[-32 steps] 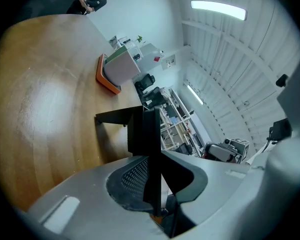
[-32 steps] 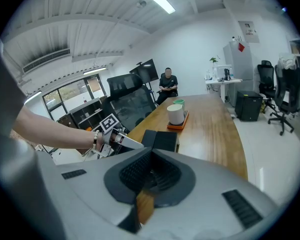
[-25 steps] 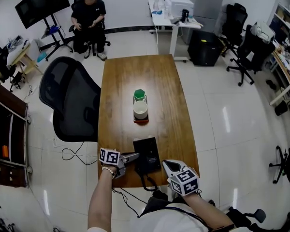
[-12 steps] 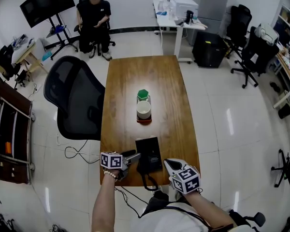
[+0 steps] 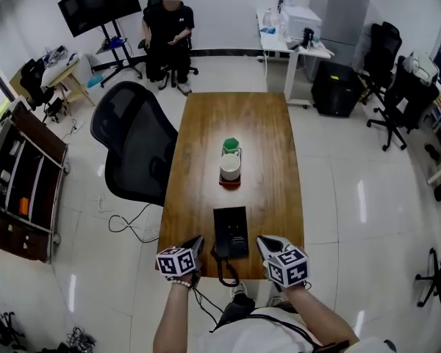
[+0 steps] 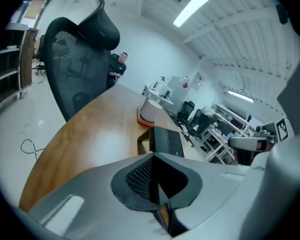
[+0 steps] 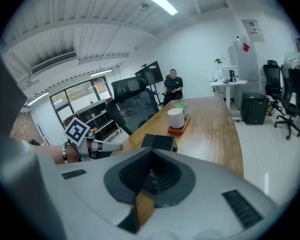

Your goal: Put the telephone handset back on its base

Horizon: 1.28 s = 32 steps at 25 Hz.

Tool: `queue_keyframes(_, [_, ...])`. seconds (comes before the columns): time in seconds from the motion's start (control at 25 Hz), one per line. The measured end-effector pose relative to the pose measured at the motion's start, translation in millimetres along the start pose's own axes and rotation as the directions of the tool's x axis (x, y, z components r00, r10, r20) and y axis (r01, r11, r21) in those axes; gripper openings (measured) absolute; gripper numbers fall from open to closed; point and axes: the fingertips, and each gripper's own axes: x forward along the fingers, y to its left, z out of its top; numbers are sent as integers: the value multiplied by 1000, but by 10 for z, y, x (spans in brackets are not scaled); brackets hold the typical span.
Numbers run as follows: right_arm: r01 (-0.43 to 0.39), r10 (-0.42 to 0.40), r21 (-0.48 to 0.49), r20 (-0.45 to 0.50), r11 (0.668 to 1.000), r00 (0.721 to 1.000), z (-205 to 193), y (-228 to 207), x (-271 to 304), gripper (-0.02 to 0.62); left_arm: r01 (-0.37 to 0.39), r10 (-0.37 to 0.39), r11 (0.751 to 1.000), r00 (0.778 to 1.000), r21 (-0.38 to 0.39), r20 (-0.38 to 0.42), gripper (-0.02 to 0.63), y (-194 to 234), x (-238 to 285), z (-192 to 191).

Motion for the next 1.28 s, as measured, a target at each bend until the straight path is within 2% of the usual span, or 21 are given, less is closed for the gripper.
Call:
queue_keyframes(0.16, [-7, 7, -11, 14, 1000, 1000, -22, -78, -97, 5, -43, 50, 997, 993, -65, 105, 5, -224, -294, -102])
queue_keyframes(0.28, [-18, 18, -15, 23, 1000, 1000, -31, -115, -214, 5, -70, 83, 995, 978, -73, 191, 5, -434, -512, -101])
queue_keyframes(0.4, [-41, 42, -18, 31, 999, 999, -83, -104, -335, 5, -112, 127, 991, 963, -75, 237, 5, -640, -702, -150])
queue_keyframes(0.52, [-64, 65, -27, 35, 998, 997, -166, -96, -498, 5, -183, 188, 982, 952, -45, 242, 5, -884, -847, -279])
queue_keyframes(0.64, [-90, 91, -33, 40, 995, 995, -253, -74, -671, 5, -222, 217, 975, 944, -6, 250, 5, -1192, -967, -429])
queue_keyframes(0.96, [-175, 176, -50, 20, 983, 984, -687, 54, -1003, 5, -299, 292, 954, 910, -24, 293, 5, -1767, -1325, -851])
queue_keyframes(1.12, [-203, 205, -64, 30, 977, 978, -773, 250, -1181, 5, -305, 303, 952, 911, -40, 280, 5, -1908, -1405, -1096])
queue_keyframes(1.28, [-204, 207, -81, 34, 976, 978, -779, 403, -1262, 5, -301, 296, 953, 916, -27, 270, 5, -1985, -1469, -1177])
